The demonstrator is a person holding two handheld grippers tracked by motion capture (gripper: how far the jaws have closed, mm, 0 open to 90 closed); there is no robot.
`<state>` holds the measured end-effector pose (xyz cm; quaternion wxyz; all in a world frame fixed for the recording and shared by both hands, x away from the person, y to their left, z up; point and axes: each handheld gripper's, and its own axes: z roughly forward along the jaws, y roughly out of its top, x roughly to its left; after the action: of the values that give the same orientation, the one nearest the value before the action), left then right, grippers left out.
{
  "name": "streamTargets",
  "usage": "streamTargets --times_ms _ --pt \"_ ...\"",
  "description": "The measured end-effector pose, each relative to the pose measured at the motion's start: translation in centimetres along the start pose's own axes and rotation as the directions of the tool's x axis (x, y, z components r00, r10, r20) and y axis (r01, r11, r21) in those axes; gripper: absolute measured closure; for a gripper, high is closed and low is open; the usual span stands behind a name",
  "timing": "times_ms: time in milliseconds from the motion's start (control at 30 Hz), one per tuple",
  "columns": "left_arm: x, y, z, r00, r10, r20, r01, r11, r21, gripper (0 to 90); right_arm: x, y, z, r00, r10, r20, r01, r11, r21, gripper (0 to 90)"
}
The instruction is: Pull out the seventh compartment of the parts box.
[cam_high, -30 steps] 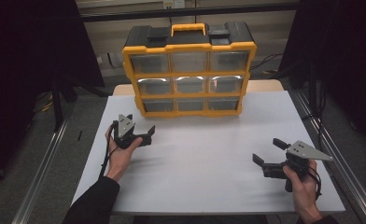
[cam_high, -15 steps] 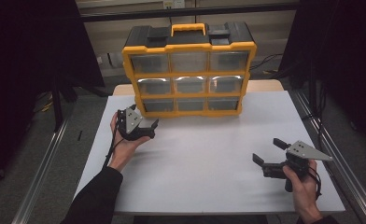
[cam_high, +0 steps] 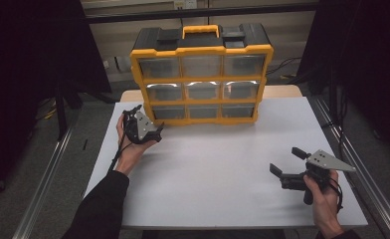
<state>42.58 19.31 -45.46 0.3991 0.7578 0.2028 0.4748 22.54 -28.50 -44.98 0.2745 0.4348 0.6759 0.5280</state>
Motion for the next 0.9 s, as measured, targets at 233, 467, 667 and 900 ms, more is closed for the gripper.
streamTargets --times_ms 233,467,667,900 --pt "-1.2 0.3 0.9 0.9876 0.156 -0.021 -0.155 0.9878 0.009 4.9 0.1 0.0 0.1 0.9999 0.006 0.012 -0.006 1.0 -0.009 0.3" --pt "-1.8 0.8 1.8 0.9586 0.282 -0.043 -0.281 0.9594 0.028 6.0 0.1 -0.1 0.2 0.9999 0.001 0.017 -0.001 1.0 -0.012 0.3" --pt "-2.1 0.6 2.3 0.9282 0.362 -0.085 -0.361 0.932 0.032 12.0 0.1 -0.1 0.2 0.9999 0.001 0.013 -0.001 1.0 -0.014 0.3" --pt "-2.9 0.4 2.7 0.8378 0.536 -0.102 -0.535 0.8438 0.045 19.1 0.1 -0.1 0.2 0.9998 0.003 0.02 -0.003 1.0 -0.011 0.3"
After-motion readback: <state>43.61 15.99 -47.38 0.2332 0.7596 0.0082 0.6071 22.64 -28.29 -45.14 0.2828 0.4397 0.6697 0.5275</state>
